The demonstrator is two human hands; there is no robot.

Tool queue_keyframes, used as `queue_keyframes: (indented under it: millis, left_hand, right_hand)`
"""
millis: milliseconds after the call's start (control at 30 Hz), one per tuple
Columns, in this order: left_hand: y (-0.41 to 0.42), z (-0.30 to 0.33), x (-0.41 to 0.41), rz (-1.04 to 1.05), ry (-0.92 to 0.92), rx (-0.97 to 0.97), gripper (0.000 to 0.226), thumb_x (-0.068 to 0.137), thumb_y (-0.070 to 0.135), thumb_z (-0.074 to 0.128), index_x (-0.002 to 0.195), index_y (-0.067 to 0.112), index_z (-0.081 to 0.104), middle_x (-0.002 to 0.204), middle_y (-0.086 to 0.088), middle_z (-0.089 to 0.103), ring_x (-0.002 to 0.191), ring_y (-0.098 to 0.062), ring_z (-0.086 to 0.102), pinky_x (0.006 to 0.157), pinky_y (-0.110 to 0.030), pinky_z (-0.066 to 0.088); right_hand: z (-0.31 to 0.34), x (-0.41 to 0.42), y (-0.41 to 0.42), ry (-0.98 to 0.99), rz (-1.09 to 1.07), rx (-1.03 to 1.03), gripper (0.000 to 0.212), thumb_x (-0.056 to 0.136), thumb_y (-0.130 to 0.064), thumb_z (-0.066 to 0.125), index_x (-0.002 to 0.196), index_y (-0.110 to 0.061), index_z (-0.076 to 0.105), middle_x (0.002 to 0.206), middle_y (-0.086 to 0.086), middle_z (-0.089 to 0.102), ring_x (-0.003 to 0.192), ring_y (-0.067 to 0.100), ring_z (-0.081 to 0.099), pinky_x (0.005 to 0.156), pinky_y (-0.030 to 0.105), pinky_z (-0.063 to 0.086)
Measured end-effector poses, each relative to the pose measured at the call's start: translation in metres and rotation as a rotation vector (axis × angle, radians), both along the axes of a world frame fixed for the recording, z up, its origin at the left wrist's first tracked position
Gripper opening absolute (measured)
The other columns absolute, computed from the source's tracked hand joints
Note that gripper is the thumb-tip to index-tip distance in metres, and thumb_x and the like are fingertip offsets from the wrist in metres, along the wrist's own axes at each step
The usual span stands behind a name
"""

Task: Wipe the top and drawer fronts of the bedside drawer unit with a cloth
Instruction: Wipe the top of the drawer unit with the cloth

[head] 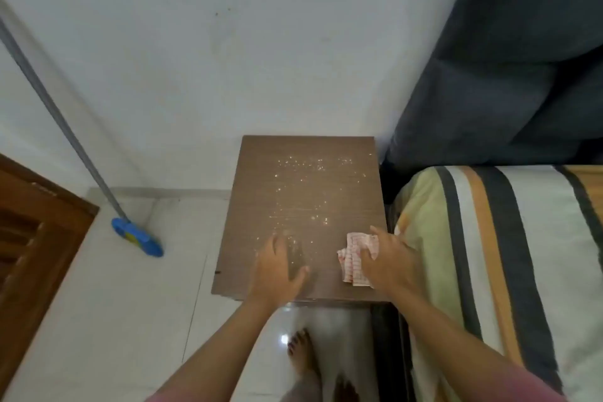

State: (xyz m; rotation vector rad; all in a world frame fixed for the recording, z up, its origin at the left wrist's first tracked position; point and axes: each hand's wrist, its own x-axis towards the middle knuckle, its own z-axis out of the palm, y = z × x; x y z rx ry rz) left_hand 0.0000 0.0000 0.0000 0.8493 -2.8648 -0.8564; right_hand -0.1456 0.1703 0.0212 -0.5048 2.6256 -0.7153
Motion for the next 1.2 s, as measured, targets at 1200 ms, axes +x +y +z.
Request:
queue_keyframes:
  millis: [1200]
  left_hand:
    - [-0.013, -0.174, -0.068, -0.35, -0.31, -0.062, 0.112, 0.069, 0.085, 0.04, 0.15, 0.011, 0.016, 0.157, -0.018, 0.001, 0.144, -0.035, 0.003, 0.111, -0.055, 0.008]
  right_hand:
    - [-0.202, -0.04, 0.011, 0.047, 0.243, 0.052, 0.053, 0.094, -0.029, 0.032, 0.146, -0.025, 0.021, 0.154, 0.002, 0.02, 0.145, 0.021, 0.01, 0.113, 0.05, 0.022]
